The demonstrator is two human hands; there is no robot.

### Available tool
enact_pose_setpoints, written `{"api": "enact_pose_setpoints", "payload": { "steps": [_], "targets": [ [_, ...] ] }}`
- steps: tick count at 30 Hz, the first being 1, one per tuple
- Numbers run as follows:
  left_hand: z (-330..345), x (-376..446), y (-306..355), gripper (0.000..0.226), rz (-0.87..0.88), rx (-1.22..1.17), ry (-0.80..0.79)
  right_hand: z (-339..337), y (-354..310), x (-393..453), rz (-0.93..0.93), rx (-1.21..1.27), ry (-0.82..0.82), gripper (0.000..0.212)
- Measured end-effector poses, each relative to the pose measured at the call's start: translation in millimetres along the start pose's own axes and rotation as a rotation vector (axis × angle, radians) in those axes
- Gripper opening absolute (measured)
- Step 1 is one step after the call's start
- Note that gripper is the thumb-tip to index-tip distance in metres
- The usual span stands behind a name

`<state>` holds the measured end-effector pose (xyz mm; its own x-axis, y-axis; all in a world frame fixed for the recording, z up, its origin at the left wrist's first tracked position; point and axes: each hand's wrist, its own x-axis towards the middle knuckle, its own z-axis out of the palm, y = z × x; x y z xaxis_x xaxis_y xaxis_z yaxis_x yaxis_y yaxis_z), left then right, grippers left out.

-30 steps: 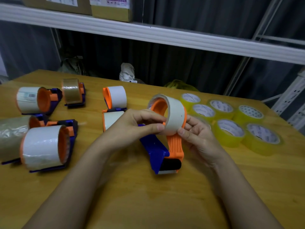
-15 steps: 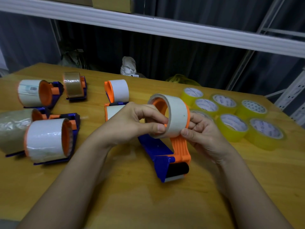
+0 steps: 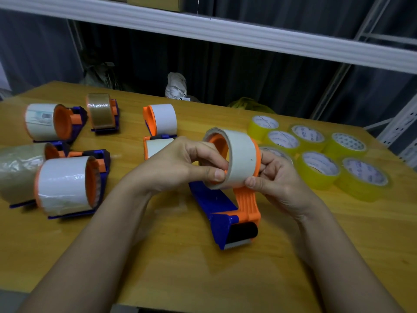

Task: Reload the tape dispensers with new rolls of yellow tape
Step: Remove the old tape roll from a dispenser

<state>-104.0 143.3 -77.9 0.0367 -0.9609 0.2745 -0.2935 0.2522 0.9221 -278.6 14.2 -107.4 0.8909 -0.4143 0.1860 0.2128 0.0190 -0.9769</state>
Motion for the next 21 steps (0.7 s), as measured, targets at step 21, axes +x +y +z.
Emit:
{"api": "enact_pose_setpoints", "payload": {
  "steps": [21],
  "targets": [
    [12.8,8.4,-7.4,0.077,-0.088,0.208,0.419,1.2,-4.1,1.7,-0.031,0.319,0.046,0.064]
  ]
}}
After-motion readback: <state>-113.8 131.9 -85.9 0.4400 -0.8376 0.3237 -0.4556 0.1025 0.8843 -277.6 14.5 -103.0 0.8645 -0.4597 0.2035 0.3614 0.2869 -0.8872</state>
